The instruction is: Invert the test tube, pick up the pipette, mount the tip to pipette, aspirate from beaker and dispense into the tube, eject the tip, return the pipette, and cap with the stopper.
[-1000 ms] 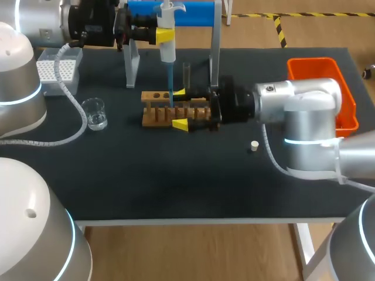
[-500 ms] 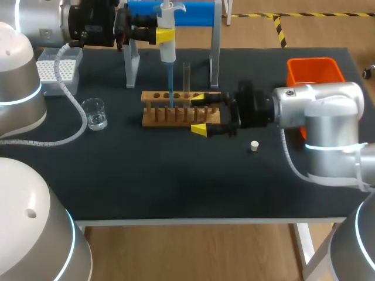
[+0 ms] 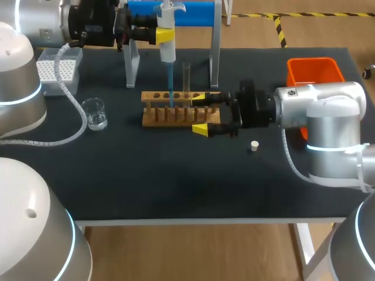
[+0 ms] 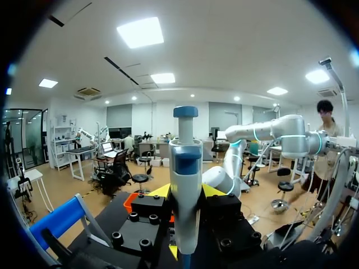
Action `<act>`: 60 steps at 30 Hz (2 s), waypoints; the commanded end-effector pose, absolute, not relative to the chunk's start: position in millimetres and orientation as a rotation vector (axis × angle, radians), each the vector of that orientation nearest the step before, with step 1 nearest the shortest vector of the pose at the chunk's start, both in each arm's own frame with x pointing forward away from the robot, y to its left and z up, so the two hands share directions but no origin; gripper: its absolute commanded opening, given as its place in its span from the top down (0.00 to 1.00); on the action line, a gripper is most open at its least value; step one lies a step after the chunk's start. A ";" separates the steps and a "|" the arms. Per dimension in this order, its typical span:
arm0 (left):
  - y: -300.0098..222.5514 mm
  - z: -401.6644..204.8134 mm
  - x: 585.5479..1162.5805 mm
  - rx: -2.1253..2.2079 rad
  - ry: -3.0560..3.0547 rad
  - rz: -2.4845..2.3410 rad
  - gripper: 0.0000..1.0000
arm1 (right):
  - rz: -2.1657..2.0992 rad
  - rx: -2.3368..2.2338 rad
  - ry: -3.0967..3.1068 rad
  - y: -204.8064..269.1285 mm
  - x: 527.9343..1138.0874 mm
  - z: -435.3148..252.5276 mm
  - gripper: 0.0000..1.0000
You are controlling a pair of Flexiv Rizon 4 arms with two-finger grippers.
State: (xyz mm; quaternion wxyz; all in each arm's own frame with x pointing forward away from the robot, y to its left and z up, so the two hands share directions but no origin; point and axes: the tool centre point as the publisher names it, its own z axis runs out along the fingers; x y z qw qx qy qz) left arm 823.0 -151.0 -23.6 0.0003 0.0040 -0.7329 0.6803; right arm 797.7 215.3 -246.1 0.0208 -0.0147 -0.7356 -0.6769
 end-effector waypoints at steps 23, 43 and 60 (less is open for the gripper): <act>-151.0 -23.9 822.7 0.012 -2.300 2.142 1.00 | -2.098 -0.045 -2.281 214.2 797.5 -245.8 0.00; -82.7 -21.6 827.7 0.050 -2.375 2.180 1.00 | -2.098 -0.045 -2.281 214.2 797.5 -245.8 0.00; 8.3 -42.6 890.2 0.089 -2.433 2.168 1.00 | -2.098 -0.045 -2.281 214.2 797.5 -245.8 0.00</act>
